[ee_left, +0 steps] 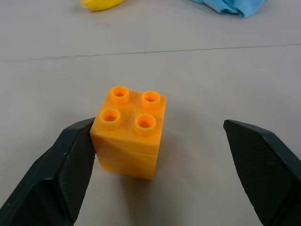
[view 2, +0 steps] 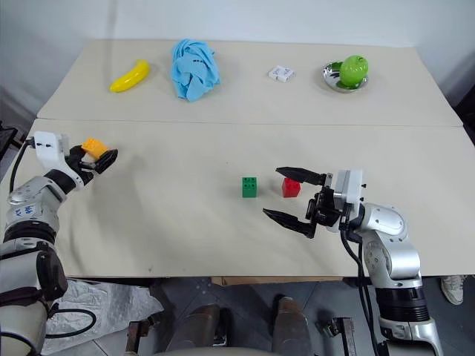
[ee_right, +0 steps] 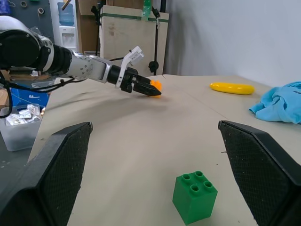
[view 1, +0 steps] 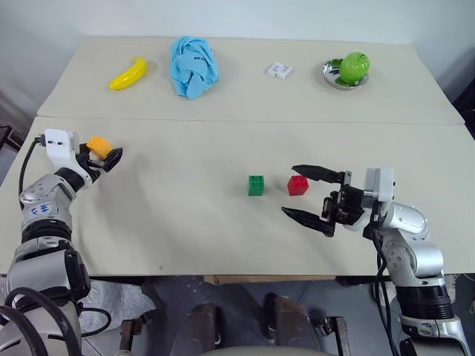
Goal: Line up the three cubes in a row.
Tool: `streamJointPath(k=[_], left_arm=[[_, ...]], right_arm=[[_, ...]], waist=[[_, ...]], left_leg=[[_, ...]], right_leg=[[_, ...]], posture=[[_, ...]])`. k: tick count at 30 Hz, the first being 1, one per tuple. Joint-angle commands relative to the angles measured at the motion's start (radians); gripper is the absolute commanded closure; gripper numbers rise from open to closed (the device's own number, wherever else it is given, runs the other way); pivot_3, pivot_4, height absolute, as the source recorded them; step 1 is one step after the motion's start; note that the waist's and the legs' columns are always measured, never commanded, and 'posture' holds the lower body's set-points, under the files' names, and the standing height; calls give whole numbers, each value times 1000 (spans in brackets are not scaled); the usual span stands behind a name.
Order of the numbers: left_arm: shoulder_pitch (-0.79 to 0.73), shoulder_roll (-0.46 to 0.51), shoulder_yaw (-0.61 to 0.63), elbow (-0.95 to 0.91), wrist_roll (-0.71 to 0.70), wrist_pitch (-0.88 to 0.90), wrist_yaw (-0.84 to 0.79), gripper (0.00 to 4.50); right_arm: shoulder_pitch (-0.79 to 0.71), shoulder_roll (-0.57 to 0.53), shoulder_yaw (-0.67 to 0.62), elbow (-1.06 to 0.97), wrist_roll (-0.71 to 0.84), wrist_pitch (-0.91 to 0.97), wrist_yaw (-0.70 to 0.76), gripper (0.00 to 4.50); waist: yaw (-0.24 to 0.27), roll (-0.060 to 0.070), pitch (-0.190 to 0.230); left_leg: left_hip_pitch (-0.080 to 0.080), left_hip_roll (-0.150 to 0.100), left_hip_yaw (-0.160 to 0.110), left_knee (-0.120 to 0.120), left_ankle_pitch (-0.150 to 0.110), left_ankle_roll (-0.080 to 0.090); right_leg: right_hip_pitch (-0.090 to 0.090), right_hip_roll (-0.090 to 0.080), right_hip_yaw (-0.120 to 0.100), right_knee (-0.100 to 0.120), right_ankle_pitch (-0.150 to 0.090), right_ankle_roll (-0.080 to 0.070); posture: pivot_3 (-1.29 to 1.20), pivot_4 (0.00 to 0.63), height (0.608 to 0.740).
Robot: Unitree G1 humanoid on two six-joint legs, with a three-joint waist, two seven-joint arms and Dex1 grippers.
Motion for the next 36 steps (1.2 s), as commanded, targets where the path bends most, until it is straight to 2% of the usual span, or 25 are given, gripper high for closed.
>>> streamJointPath(k=[1,8,9,14,17,21,27,36], left_arm=[[-19,18,1,18,12,-41,11,680],[-1,11,3,16,-1,-79,-102,2901],[-1,11,2,8,-3,-101,-136,3019],[-24,-45,-21,-97,-67,-125,-474,3018],[8,-92,-111,-202,-52,-124,-668,3018],[35,-137,-229,-263,-3,-160,-803,3018],[-62,-221,-313,-129,63,-217,-833,3018],[-179,-301,-344,6,129,-269,-809,3018]], right_arm=[[9,-6,-19,-42,22,1,-11,0],[10,-41,-40,-30,32,8,7,0],[11,-50,-45,-29,35,9,11,0],[41,-81,-70,-48,48,22,20,0],[69,-100,-88,-63,59,29,27,0],[114,-127,-131,-89,106,54,43,0],[188,-214,-178,-76,135,76,146,0],[221,-197,-187,-67,114,55,143,0]], waist=[[1,0,0],[5,0,0],[5,0,0],[8,0,0],[10,0,0],[5,0,0],[10,-2,0],[32,-2,0]], left_leg=[[0,1,0,0,0,0],[0,1,0,1,0,0],[0,1,0,1,0,0],[-1,1,1,1,0,0],[-2,1,5,2,0,0],[-2,1,8,2,0,0],[-1,1,9,2,0,1],[-2,2,9,4,0,1]], right_leg=[[0,0,0,0,0,0],[0,-1,0,1,0,0],[0,-1,0,1,0,0],[0,-1,-1,1,0,0],[0,-1,-2,0,0,0],[0,-1,-2,0,0,0],[1,0,-2,0,0,0],[1,-1,-1,0,1,1]], posture=[[0,150,740],[0,150,740],[0,150,740],[0,150,740],[0,150,740],[0,150,740],[0,150,740],[0,150,740]])
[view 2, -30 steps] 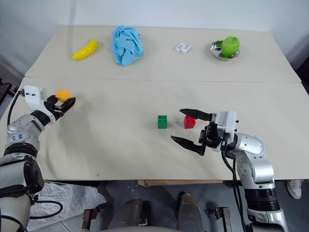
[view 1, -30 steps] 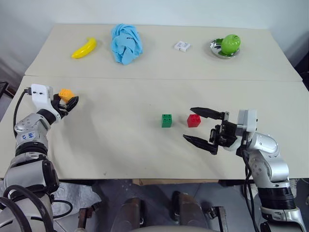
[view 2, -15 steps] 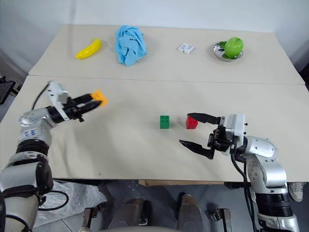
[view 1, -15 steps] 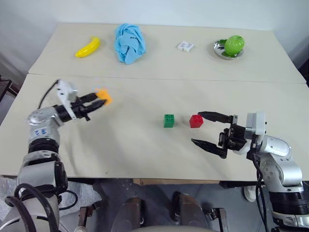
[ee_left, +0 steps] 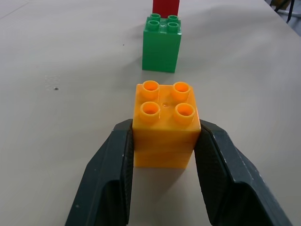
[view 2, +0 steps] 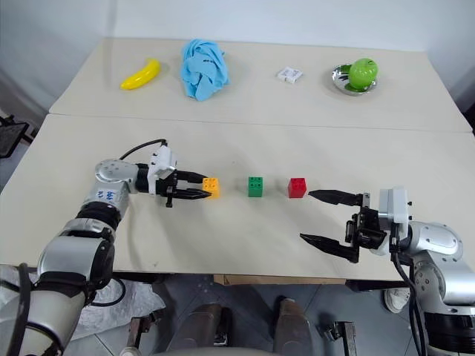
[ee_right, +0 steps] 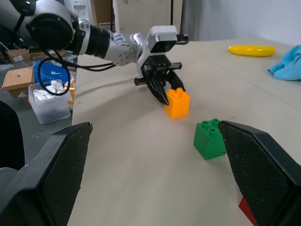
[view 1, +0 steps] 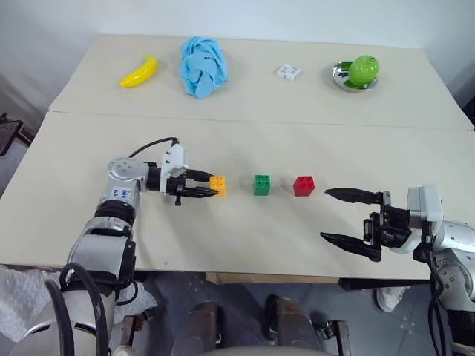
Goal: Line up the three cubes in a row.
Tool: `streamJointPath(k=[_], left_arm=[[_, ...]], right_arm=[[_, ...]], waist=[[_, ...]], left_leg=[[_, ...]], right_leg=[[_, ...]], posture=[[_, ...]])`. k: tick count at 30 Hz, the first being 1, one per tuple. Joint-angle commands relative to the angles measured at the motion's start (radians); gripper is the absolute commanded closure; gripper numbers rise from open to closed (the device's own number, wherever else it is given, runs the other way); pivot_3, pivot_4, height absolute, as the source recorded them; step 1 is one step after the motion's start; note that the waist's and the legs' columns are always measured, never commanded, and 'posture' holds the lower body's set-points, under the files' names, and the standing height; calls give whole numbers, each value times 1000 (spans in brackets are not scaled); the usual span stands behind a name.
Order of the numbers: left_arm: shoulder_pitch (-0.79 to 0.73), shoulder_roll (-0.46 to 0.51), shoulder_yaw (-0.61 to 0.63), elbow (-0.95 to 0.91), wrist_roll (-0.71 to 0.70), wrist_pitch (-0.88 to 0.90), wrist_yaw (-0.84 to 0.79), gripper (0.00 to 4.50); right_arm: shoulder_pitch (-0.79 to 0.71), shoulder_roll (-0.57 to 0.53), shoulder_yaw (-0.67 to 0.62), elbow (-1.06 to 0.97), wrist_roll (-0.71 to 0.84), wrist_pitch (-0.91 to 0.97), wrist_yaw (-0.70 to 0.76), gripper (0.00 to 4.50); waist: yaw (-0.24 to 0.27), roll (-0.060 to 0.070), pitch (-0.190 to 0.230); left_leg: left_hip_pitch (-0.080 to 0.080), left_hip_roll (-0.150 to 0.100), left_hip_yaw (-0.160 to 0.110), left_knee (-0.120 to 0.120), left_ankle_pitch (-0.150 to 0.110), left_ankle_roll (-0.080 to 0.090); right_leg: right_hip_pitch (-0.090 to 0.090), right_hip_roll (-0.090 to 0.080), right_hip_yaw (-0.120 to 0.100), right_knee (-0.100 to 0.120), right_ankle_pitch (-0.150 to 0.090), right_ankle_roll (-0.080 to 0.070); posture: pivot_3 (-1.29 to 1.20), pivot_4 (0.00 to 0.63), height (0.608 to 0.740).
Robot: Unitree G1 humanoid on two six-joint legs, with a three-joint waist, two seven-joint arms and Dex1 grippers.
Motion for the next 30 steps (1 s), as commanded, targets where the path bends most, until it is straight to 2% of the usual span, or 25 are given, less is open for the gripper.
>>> streamJointPath(k=[1,16,30], left_arm=[[-35,-16,-5,25,21,-16,2,3018],[-114,-84,-19,88,96,-37,24,3018],[-121,-10,-1,97,114,-33,21,3018]], right_arm=[[28,9,-26,-38,7,-19,-9,0],[118,22,-39,-123,15,-26,-79,0],[139,27,-33,-135,11,-36,-103,0]], waist=[[1,0,0],[-1,0,0],[-4,0,0]], left_leg=[[0,0,0,0,0,0],[0,0,0,0,0,0],[0,0,0,0,0,0]], right_leg=[[0,0,0,0,0,0],[0,0,0,0,0,0],[0,0,0,0,0,0]], posture=[[0,150,740],[0,150,740],[0,150,740]])
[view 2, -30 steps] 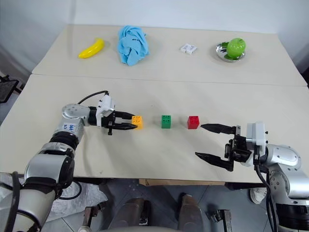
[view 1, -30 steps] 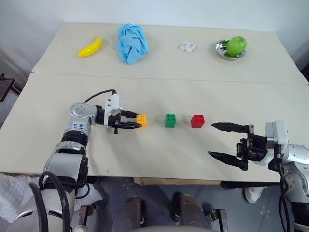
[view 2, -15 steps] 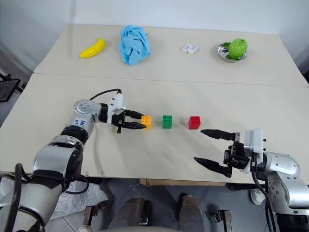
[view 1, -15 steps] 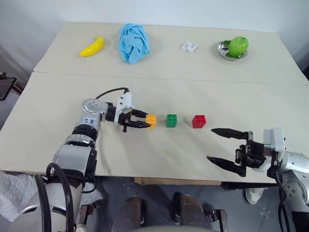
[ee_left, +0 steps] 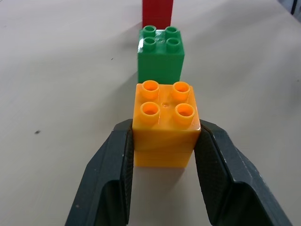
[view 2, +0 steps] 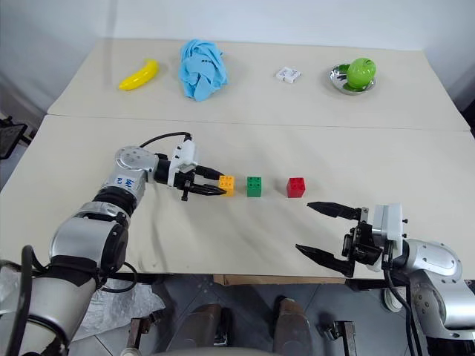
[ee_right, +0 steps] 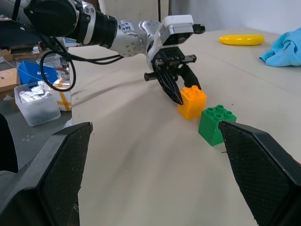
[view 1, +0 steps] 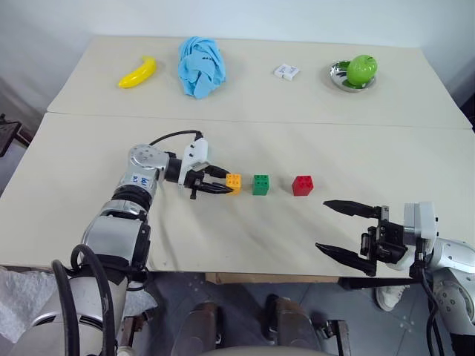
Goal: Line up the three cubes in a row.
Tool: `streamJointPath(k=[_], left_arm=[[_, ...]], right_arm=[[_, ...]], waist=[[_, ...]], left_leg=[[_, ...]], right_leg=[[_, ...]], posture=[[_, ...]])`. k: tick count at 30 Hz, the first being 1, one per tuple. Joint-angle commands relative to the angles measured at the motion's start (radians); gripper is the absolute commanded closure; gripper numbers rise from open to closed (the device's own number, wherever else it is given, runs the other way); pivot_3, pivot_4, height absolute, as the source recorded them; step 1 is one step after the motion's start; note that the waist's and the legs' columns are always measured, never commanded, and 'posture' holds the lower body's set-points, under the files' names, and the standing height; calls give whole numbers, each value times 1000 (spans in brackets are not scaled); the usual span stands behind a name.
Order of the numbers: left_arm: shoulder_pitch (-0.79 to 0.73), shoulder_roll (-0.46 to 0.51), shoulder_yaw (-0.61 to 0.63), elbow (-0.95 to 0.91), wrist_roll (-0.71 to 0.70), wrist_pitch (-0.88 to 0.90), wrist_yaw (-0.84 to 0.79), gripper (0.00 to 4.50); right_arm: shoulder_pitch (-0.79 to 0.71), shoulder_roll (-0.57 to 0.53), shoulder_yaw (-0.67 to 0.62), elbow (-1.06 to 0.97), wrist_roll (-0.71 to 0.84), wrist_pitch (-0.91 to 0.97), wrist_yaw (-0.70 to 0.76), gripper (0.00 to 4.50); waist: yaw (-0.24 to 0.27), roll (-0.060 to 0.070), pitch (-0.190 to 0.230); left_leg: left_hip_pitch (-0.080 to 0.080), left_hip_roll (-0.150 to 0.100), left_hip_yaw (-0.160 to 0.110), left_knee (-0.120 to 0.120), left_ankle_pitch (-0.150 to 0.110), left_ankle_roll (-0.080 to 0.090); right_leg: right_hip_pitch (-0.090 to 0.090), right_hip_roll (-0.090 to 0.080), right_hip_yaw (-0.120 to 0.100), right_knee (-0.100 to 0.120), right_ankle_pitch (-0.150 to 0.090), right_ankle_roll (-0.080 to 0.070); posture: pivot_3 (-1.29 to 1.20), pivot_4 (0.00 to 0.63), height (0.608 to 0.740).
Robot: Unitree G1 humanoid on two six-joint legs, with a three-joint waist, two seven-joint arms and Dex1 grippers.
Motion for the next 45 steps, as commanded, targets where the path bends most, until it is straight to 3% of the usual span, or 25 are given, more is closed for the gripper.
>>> streamJointPath(k=[1,11,21,24,28,34,37,45], left_arm=[[-11,37,12,1,0,-2,-17,3018],[-1,29,12,4,8,16,-22,3018],[7,64,44,-15,-13,27,-26,17],[48,113,77,-54,-55,19,-98,17],[212,207,161,-250,-188,102,-171,17],[559,267,253,-738,-367,303,-41,17],[680,262,312,-930,-462,434,49,17],[741,284,307,-1047,-483,461,105,17]], right_arm=[[-6,7,-29,-17,10,-22,0,0],[-29,4,-19,5,4,-27,10,0],[-36,9,-13,21,-3,-36,20,0],[-53,4,-20,62,-4,-47,45,0],[-119,-12,-46,193,4,-67,107,0],[-263,-30,-55,410,-11,-91,208,0],[-348,-33,-40,576,-18,-123,344,0],[-465,-90,60,760,-18,-186,399,0]], waist=[[1,0,0],[4,0,0],[2,0,0],[-1,0,0],[-17,0,0],[-22,0,0],[-9,0,0],[-2,2,0]], left_leg=[[0,0,0,0,0,0],[0,0,0,1,0,0],[0,0,0,1,0,0],[0,0,0,1,0,0],[1,3,-4,0,0,0],[1,3,-9,0,0,1],[0,4,-12,3,0,0],[1,4,-12,5,-1,0]], right_leg=[[0,0,0,0,0,0],[0,0,0,0,0,0],[0,0,0,0,0,0],[0,0,0,0,0,0],[0,0,1,0,0,0],[0,-1,3,1,0,0],[1,-1,1,1,1,-1],[3,-2,1,1,1,-2]], posture=[[0,150,740],[0,150,740],[0,150,740],[0,150,740],[0,150,740],[0,150,740],[0,150,740],[0,150,740]])
